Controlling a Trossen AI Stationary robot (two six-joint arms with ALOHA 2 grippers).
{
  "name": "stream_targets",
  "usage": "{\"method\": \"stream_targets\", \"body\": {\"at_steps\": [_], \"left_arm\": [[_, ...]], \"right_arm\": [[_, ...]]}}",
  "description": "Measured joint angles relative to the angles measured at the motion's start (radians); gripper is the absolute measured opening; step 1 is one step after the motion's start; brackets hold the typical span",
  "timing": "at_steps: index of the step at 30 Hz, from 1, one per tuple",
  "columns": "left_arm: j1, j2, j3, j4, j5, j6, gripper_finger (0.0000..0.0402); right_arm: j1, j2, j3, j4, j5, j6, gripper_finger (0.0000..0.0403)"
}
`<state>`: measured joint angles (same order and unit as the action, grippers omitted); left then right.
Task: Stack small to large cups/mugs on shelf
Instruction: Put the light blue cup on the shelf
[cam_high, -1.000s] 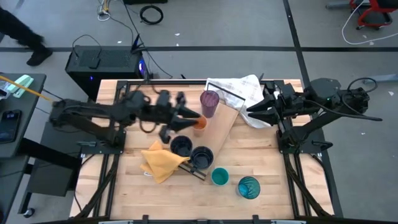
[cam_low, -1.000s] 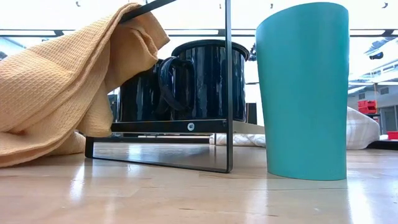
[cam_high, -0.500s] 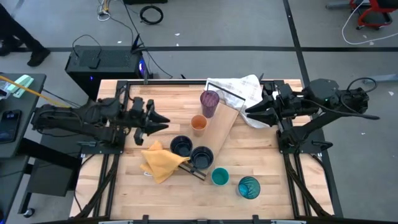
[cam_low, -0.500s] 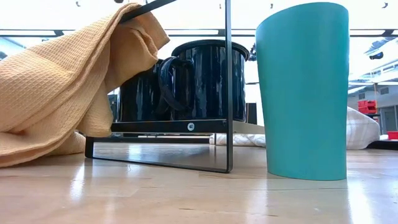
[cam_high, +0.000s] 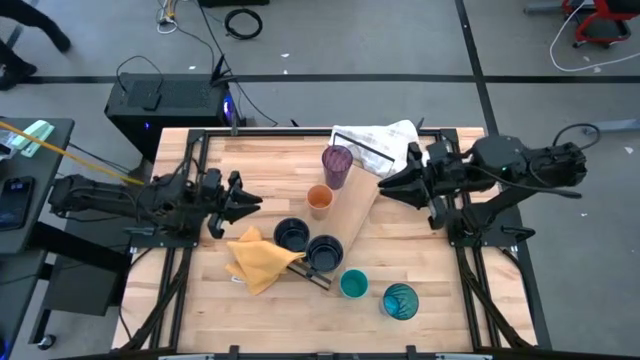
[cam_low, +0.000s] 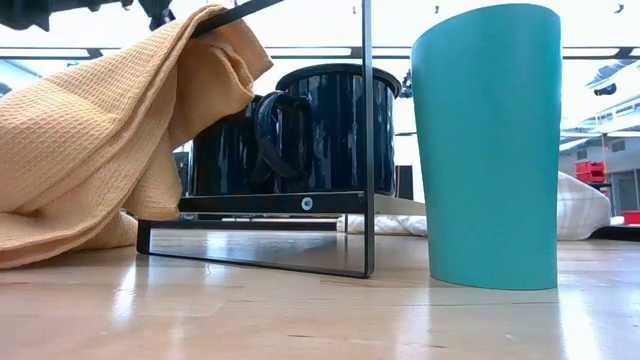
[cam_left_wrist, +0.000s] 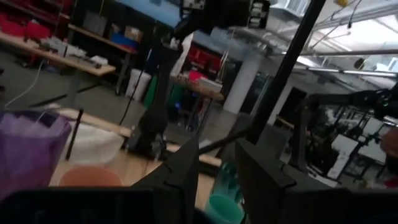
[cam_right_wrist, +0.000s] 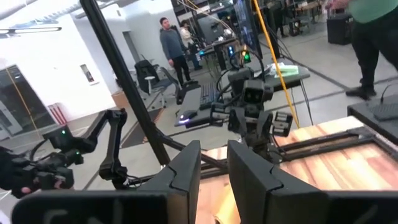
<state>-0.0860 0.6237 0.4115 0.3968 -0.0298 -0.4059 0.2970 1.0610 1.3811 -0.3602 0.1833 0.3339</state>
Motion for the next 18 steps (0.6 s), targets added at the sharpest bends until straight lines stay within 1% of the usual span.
{"method": "stream_targets", "body": {"at_steps": [3, 6, 12, 18], "left_arm": [[0.001, -0.069, -0.046, -0.018, -0.006, 0.021, 0.011], [0.016, -0.175, -0.072, -0.055, -0.019, 0.047, 0.0109], [0.039, -0.372, -0.114, -0.19, -0.026, 0.047, 0.0109], [0.039, -0.476, -0.116, -0.395, -0.027, 0.047, 0.0109]], "right_arm": [[0.0, 0.022, 0.0, 0.0, 0.0, 0.026, 0.0087], [0.0, 0.041, 0.0, 0.01, 0.0, 0.038, 0.0087], [0.0, 0.064, 0.0, 0.078, 0.0, 0.042, 0.0087], [0.0, 0.078, 0.0, 0.109, 0.001, 0.061, 0.0087]]}}
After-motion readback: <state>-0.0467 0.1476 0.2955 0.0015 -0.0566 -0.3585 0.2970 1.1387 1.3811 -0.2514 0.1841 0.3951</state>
